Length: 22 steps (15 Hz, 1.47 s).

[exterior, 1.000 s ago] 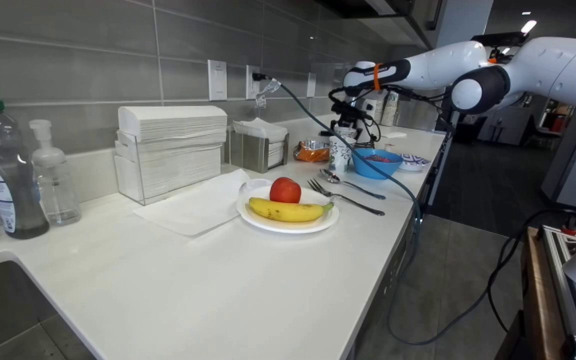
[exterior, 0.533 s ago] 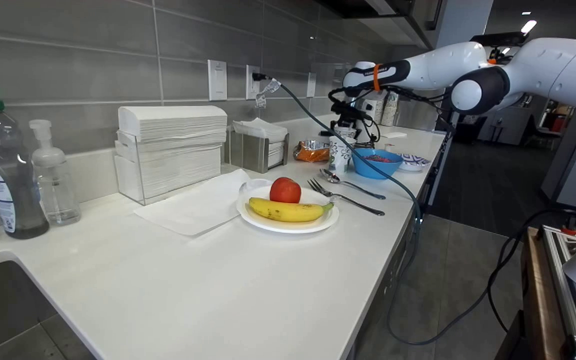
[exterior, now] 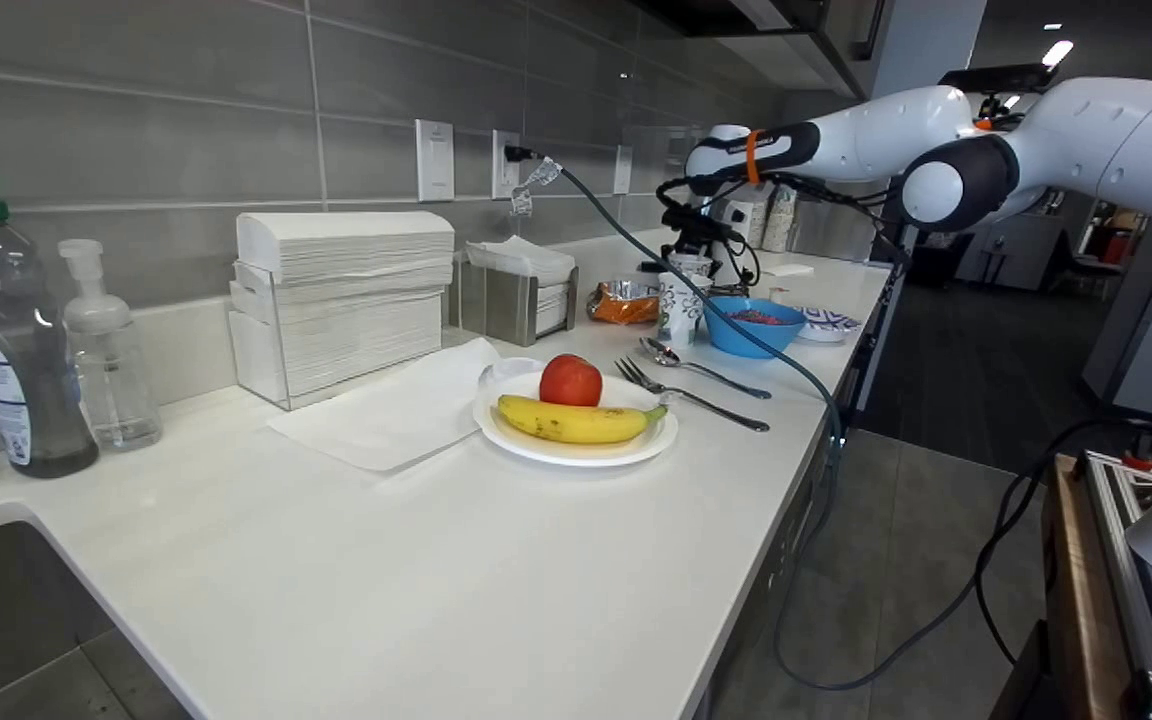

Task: Put the plastic fork in the bowl

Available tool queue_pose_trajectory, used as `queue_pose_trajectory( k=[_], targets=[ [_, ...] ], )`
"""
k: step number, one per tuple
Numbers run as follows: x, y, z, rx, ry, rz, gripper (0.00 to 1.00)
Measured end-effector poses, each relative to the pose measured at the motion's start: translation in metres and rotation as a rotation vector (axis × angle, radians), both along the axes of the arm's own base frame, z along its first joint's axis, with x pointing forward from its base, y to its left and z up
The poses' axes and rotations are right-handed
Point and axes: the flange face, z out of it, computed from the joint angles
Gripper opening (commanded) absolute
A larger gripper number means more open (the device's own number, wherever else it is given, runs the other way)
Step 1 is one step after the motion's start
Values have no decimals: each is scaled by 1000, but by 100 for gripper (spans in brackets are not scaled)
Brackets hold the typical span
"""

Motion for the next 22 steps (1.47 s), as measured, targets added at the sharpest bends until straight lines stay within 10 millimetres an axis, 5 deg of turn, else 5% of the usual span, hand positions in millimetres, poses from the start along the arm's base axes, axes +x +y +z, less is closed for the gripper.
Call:
queue_pose_trajectory(
  k=[1, 4, 6, 10, 17, 21, 22],
  targets=[
    [1, 0, 2, -4, -4, 2, 15],
    [3, 1, 10, -24, -17, 8, 1],
    [3, 0, 12, -34, -20, 10, 0],
    [2, -3, 8, -48, -10, 6, 5],
    [2, -3, 6, -53, -4, 5, 34],
    [2, -2, 6, -55, -2, 7, 33],
    [2, -2, 6, -57, -2, 7, 45]
  ],
)
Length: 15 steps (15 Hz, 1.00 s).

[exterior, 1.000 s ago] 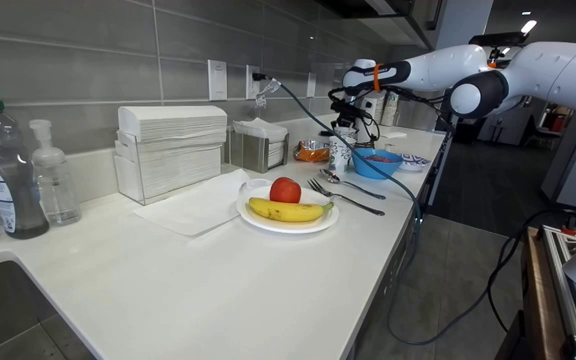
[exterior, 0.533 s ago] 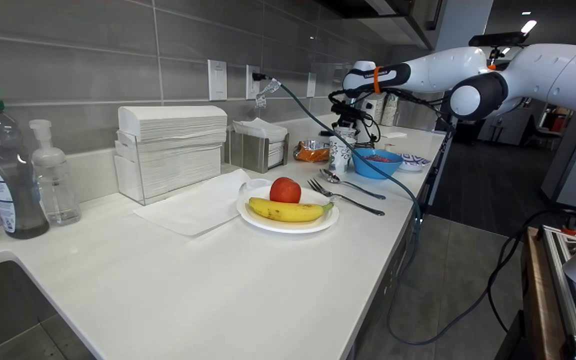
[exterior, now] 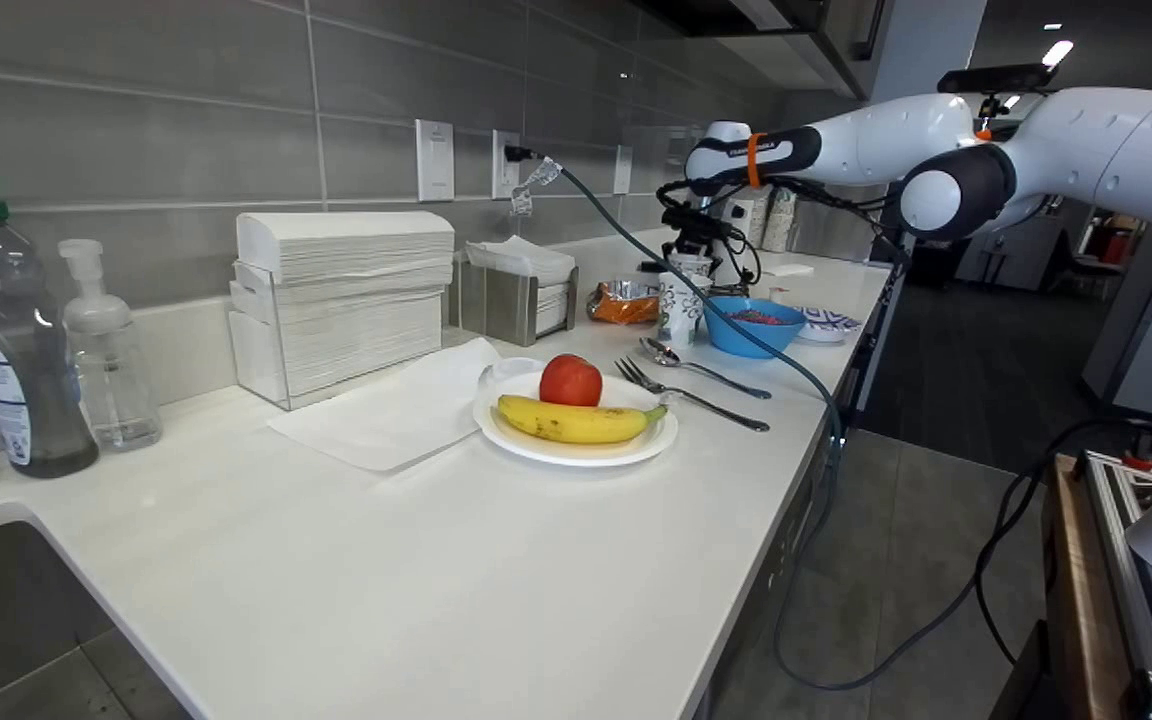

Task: Put the plastic fork in the bowl

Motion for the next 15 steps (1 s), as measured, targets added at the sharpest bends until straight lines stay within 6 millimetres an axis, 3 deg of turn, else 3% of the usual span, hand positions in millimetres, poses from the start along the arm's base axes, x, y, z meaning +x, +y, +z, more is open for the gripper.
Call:
queue_pose_trajectory(
  k=[5, 9, 11, 12, 13, 15],
  targets=[
    [2, 4, 1, 14, -7, 3, 60],
    [5, 11, 6, 34, -23, 10, 48],
    [5, 12, 6, 37, -25, 11, 46],
    [5, 11, 5, 37, -24, 10, 39],
    [5, 11, 5, 38, -23, 10, 43],
    [4, 10, 2, 39, -20, 8, 41]
  ],
)
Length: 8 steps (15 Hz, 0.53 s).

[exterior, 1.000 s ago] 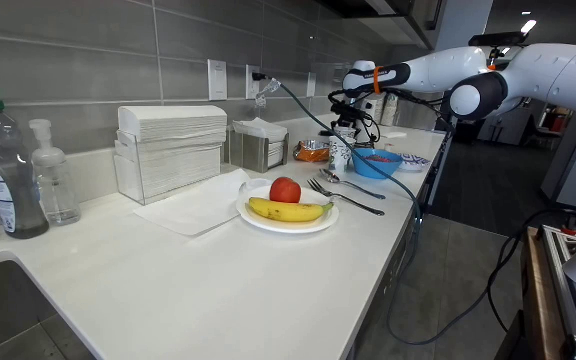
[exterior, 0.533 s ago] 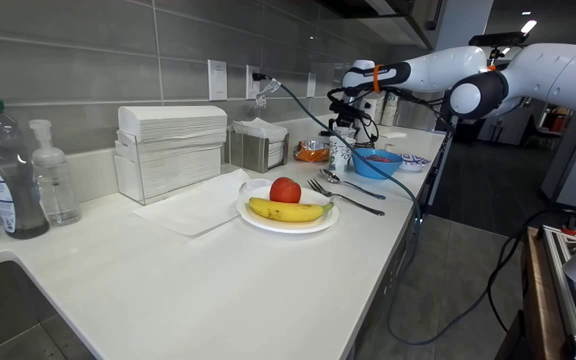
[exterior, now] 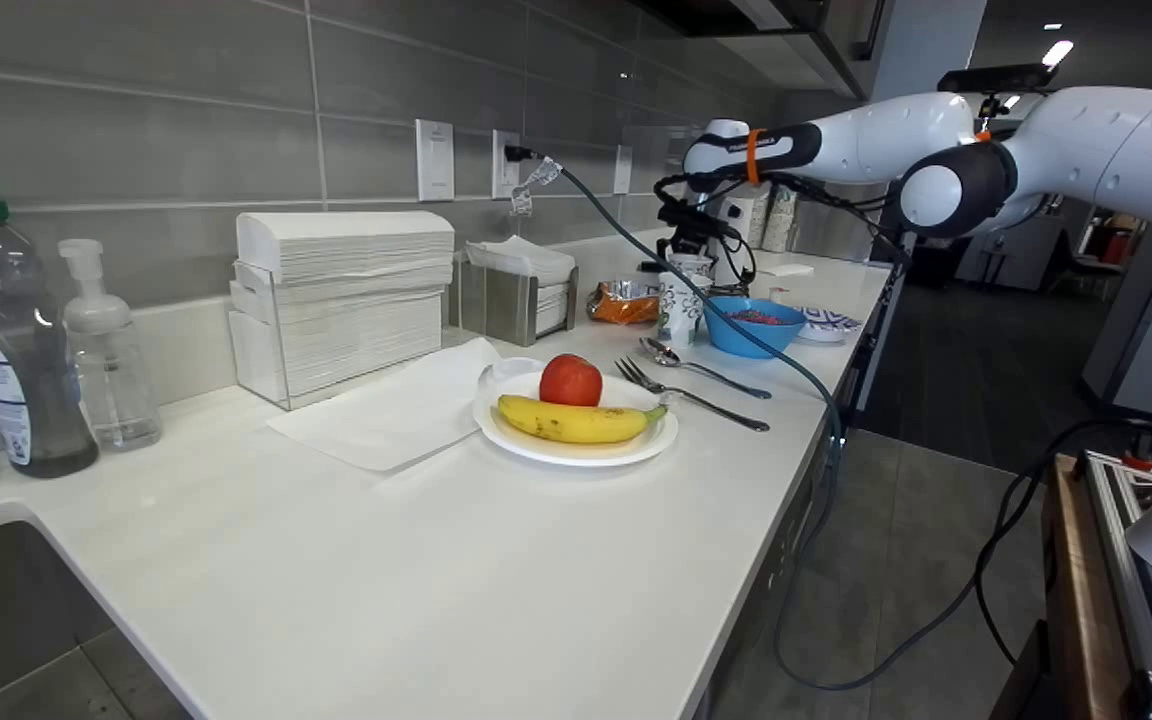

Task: Put the plastic fork in the bowl

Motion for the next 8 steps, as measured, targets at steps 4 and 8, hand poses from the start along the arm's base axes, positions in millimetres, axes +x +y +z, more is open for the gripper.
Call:
queue_pose_trajectory(
  k=[4, 8],
  targets=[
    [-1, -2, -5, 2, 6, -3, 40],
    [-2, -3, -7, 3, 8, -4, 19]
  ],
)
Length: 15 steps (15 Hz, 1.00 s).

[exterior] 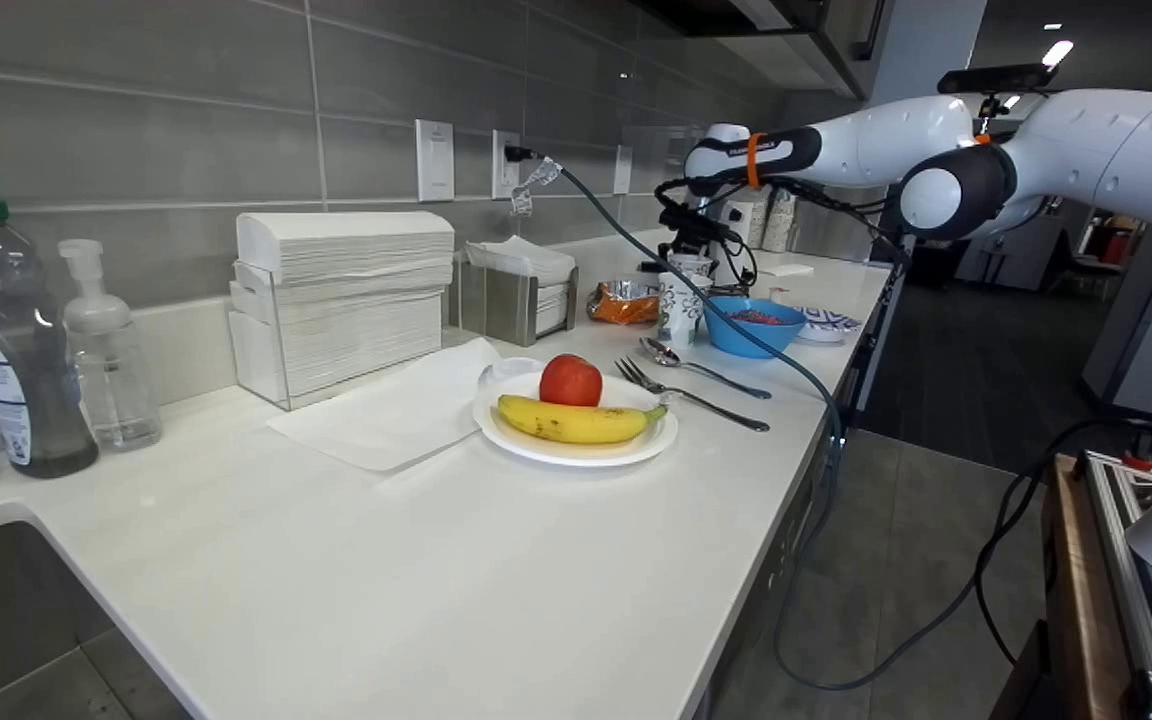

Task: Put the plastic fork in the bowl

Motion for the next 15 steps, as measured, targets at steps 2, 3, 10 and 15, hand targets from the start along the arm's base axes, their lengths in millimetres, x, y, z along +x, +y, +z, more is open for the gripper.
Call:
queue_pose_trajectory(
  k=[2, 3, 10, 15],
  targets=[
    [0, 0, 0, 0, 0, 0, 3],
    [0, 0, 1, -1, -1, 1, 0],
    [1, 1, 3, -2, -6, 2, 0],
    [1, 2, 5, -5, -6, 4, 0]
  ],
)
